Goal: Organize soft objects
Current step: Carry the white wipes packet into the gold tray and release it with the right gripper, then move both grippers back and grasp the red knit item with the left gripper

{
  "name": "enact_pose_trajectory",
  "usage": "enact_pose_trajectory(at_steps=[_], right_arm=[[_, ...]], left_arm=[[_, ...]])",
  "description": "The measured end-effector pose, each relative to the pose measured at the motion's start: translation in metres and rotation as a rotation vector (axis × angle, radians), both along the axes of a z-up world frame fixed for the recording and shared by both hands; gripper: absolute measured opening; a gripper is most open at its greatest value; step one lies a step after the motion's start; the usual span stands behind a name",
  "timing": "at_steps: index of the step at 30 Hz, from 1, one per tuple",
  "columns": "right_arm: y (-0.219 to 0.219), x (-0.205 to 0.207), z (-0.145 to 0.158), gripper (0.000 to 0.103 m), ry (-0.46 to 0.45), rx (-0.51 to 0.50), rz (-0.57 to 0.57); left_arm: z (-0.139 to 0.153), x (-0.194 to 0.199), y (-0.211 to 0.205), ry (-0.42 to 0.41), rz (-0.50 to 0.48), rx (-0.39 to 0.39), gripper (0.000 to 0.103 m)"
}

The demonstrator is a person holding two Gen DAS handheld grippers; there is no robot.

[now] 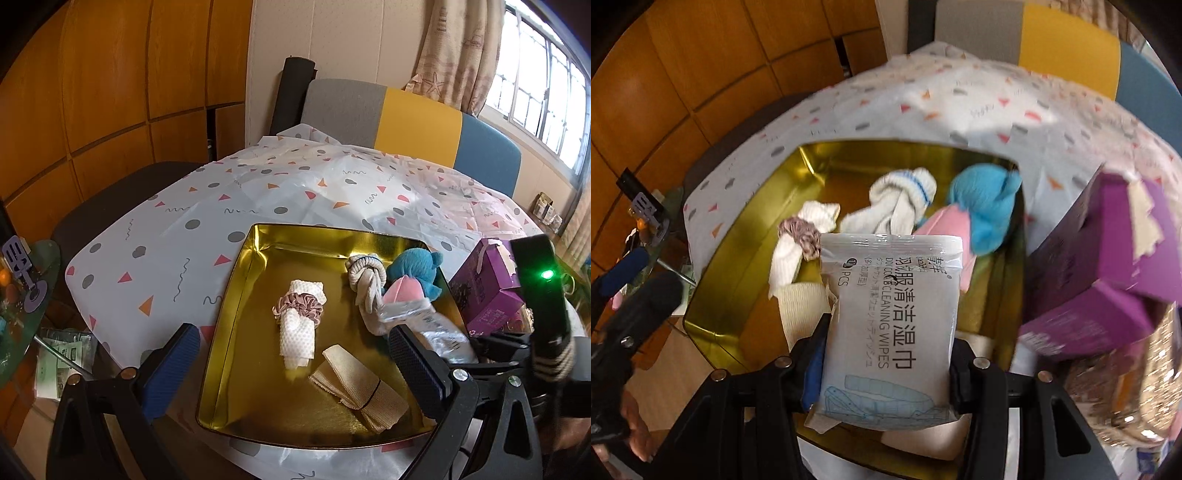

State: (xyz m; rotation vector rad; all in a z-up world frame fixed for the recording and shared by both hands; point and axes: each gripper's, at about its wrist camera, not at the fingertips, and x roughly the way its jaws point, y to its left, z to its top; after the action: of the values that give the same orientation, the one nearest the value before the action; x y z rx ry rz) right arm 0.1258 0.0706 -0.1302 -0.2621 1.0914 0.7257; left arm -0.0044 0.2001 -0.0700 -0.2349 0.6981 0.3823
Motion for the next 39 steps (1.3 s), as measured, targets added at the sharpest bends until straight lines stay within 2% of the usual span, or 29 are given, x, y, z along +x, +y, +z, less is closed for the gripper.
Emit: enact_pose_trajectory(at_steps=[7,13,24,32,39], right_arm=[[0.001,0.004,-0.017,0.056,0.032,-0.009,-0.018],[-0.007,0.005,-0.005,0.061,0.019,0.048,-0.034],[-0.032,-0.011,0.025,0.061,-0.136,0.037,-0.070],[-0.067,-0.019,0.052,0.061,-0.281,0.028,-0.130],[-0.114,-0.013,0.071,0.061,-0.329,0.041,-0.229]], left_arm=[[-0.004,0.002,0.000,0.011,-0.005,0.001,0.103],[-0.004,0.001,-0.002,0.011,-0.007,0.010,0.103],[-0.003,0.003,-0.012,0.018,-0.038,0.020,0.103],[0.002,0.001,-0.021,0.006,-0.076,0.032,0.103],[0.004,0.004,-0.035,0.006,-0.128,0.039,0.103]])
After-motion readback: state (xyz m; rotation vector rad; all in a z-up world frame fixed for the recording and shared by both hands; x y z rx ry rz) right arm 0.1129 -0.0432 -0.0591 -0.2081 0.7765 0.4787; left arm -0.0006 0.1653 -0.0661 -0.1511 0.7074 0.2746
